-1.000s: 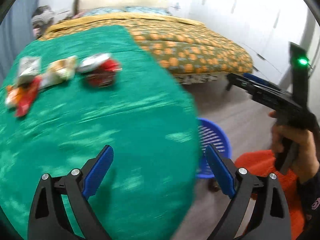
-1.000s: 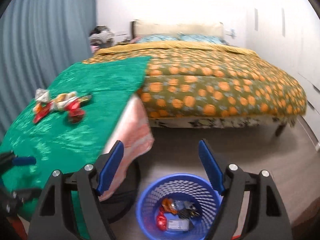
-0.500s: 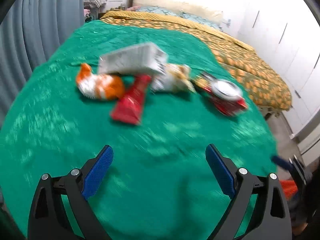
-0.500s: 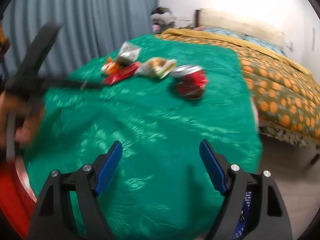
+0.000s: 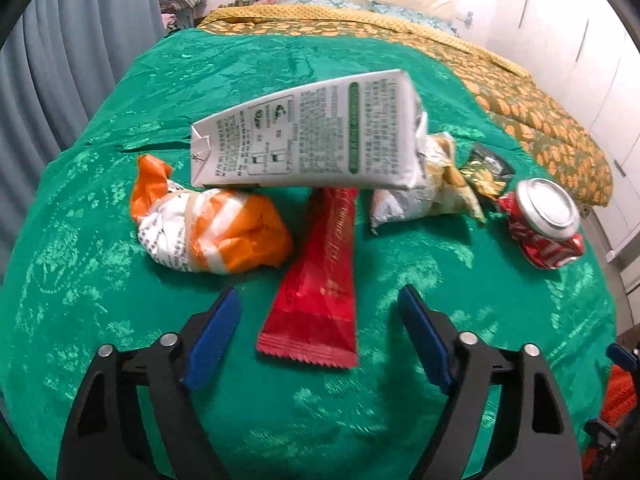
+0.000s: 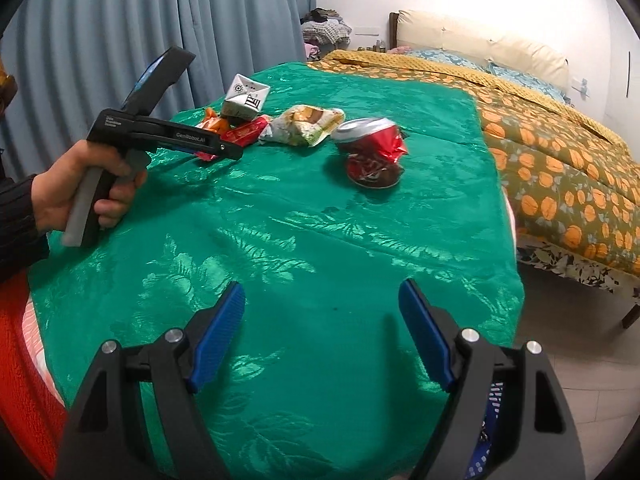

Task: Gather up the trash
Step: 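Grasp the red snack stick wrapper with the left tool while the right tool grasps the red soda can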

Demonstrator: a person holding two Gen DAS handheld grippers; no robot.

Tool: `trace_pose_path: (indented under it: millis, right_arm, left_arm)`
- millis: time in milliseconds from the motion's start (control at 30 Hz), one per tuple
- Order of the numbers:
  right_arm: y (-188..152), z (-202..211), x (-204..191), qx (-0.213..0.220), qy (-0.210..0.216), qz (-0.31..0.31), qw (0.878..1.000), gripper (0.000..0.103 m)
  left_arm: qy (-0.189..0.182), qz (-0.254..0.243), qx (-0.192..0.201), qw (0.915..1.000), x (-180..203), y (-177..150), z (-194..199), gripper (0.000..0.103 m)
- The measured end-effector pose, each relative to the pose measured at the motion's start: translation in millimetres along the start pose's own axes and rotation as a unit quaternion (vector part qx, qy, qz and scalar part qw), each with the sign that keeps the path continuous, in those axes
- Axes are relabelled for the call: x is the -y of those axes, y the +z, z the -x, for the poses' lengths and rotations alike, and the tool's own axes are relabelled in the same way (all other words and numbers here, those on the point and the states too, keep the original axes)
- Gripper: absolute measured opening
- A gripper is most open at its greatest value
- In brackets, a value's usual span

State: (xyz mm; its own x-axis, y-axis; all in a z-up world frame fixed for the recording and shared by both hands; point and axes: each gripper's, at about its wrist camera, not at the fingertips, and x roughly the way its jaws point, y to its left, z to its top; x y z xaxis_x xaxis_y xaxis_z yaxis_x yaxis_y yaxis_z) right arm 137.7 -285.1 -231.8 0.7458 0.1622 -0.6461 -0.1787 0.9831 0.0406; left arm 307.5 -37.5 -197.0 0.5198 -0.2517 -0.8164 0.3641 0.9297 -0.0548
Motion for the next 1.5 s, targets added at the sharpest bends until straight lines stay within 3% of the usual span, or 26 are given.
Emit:
trace_pose_path:
  millis: [133,233,500,733,933,1000,1033,1167,1233,1333,1500]
  right_arm:
    - [0,3,2,0.002,-0.003,-0.003,1.0,0.077]
    - [-1,3,2,0.003,-0.004,-0.006,1.0,0.077]
    - [2,10,7,0.014,-0.012,-0.014,1.0,0.077]
    - [0,16,15,0.02,-0.016,-0.021,0.999,0.077]
    - [-5,14,16,0.011,-0.018,-0.022,1.0,0.078]
    - [-8,11,14,0.004,-0.017,-0.021,1.0,0.078]
    - [-9,10,13,0.003,-0.017,-0.02,1.0,0.078]
    - [-12,9,9,-0.001,-0.017,-0.012,1.0,0.078]
    - [-15,8,8,-0.004,-0.018,-0.009,1.0,0.079]
    - [-16,5,10,-0.011,-0.019,-0.016,1.0,0.089]
    - [4,-7,25,-0.022,-0.024,-0.025,0.999,0.09]
  left_arm:
    - [0.025,-0.013,-0.002,0.9996,4,1,1,0.062]
    - [0.021,-0.015,-0.002,0.9997,5,1,3,0.04]
    - [0.002,0.007,-0.013,0.9999,8,-13,32,0.036]
    - [-0.04,0.022,-0.035,0.9983,24,-77,79,0.037]
    - [-0.065,0.01,-0.04,0.9971,35,-118,99,0.043]
    - [-0.056,-0.005,-0.031,0.998,39,-117,98,0.066]
    - [-0.049,-0.009,-0.023,0.9985,39,-115,98,0.069]
    - [-0.058,-0.023,-0.015,0.9979,46,-100,85,0.075]
    - [-0.045,-0.037,-0.014,0.9982,50,-94,75,0.075]
    - [-0.018,-0.049,-0.008,0.9986,51,-92,62,0.075]
    - [-0.013,-0.049,0.01,0.9987,51,-95,59,0.083]
